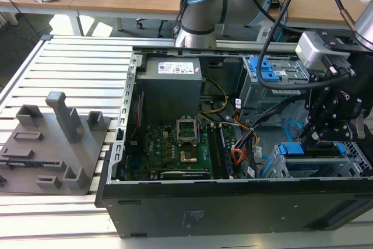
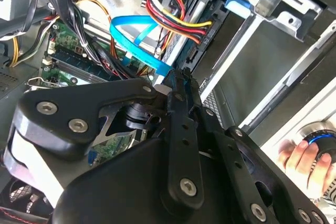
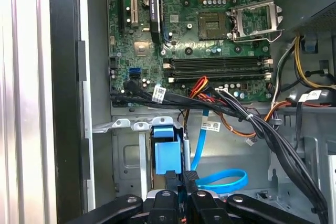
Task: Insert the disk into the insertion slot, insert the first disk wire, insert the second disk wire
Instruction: 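Insert the second disk wire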
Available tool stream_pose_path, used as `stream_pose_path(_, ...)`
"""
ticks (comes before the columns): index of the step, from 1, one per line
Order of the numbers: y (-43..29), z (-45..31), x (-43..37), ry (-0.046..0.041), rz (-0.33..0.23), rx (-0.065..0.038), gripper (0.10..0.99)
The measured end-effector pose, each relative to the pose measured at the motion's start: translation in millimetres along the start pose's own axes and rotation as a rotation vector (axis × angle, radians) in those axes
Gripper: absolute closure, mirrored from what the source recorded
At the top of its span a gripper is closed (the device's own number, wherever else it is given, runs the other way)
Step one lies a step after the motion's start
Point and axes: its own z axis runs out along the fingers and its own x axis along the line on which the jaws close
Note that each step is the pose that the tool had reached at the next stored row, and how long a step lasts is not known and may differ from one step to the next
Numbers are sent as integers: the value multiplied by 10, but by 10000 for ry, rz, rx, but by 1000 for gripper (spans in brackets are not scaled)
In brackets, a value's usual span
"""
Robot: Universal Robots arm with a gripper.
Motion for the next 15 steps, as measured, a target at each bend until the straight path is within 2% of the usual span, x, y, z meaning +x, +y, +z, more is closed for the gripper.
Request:
stream_pose_path(10, -128, 28, -7, -4, 0, -4, 922)
stream_pose_path(15, -156, 52, -8, -31, 0, -5, 922)
